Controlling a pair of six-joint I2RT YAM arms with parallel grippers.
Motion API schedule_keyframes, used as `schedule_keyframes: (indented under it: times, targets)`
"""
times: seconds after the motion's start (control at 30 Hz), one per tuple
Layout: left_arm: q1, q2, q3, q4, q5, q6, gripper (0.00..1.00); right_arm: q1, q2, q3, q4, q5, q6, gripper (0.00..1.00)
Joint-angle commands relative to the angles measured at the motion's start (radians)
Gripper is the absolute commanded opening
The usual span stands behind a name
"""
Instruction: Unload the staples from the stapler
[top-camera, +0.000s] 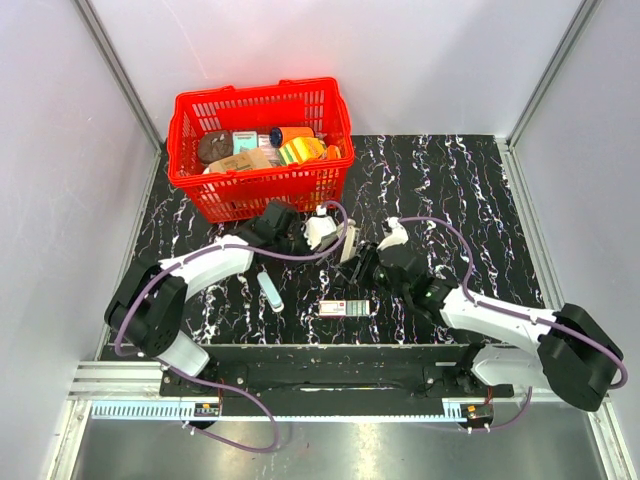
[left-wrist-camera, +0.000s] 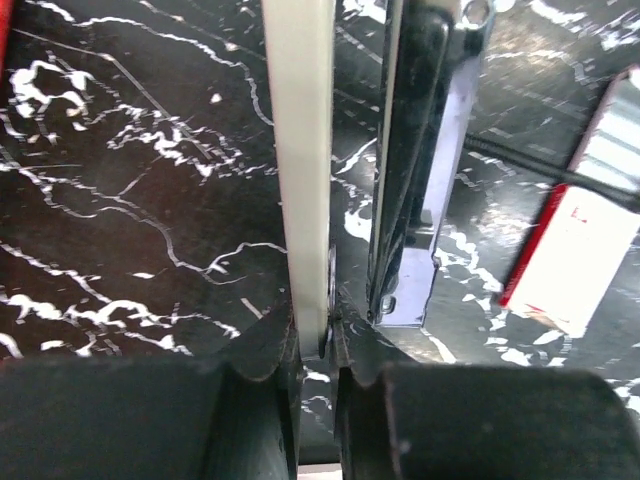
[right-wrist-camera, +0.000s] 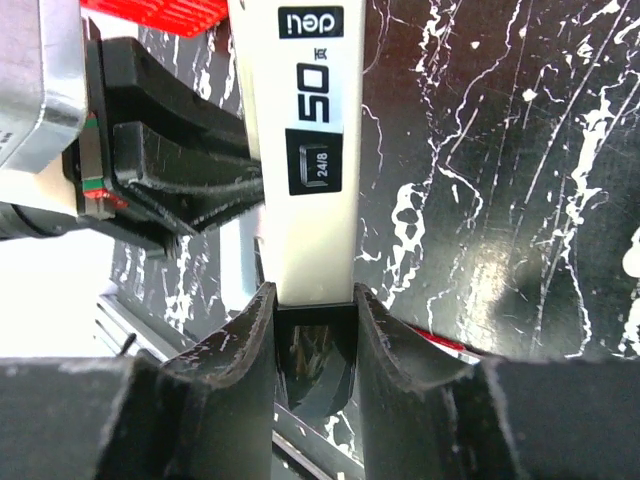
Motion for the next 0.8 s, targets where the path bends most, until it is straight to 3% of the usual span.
schedule_keyframes:
  times: [0.0, 0.27, 0.57, 0.77]
  targets:
    - [0.003, -0.048, -0.046, 0.178, -0.242, 0.154, 0.0, 0.006, -0.069, 0.012, -0.104, -0.034, -0.128, 0.0]
    - [-0.004, -0.051, -0.138, 0.379, -0.426, 0.364, 0.0, 0.004, -0.133, 0.047, -0.299, 0.017, -0.296, 0.0]
    - [-0.073, -0.015, -0.265, 0.649, -0.593, 0.665, 0.0, 0.004, -0.159, 0.047, -0.369, 0.06, -0.343, 0.0]
    - [-0.126, -0.011, -0.243, 0.639, -0.621, 0.633, 0.0, 0.004, -0.151, 0.062, -0.362, 0.081, -0.34, 0.0]
